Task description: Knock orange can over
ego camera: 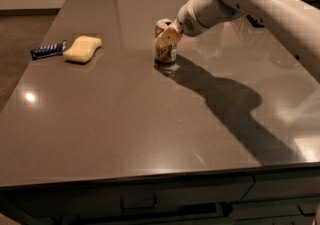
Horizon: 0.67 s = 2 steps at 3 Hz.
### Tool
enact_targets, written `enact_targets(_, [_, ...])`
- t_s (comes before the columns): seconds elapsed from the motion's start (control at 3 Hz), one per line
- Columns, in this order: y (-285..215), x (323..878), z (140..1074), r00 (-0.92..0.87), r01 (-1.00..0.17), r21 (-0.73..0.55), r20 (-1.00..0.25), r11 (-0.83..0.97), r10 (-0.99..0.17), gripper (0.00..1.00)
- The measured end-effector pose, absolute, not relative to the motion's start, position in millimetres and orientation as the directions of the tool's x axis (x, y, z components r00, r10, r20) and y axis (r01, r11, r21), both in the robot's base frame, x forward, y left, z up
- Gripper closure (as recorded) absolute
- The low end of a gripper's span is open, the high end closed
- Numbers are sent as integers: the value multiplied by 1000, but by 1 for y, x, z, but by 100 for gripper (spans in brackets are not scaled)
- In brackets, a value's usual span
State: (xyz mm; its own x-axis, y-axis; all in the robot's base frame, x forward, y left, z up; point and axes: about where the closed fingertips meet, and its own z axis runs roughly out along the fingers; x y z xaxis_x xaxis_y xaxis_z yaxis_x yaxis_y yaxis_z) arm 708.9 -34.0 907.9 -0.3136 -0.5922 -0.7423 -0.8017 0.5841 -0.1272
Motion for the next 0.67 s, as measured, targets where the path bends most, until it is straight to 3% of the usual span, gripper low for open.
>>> enact_targets(0.33, [-34,699,919,-297,-809,-139,-741,570,-602,83])
enact_targets(0.67, [-38,687,938,-287,-820,-168,-705,546,-648,100])
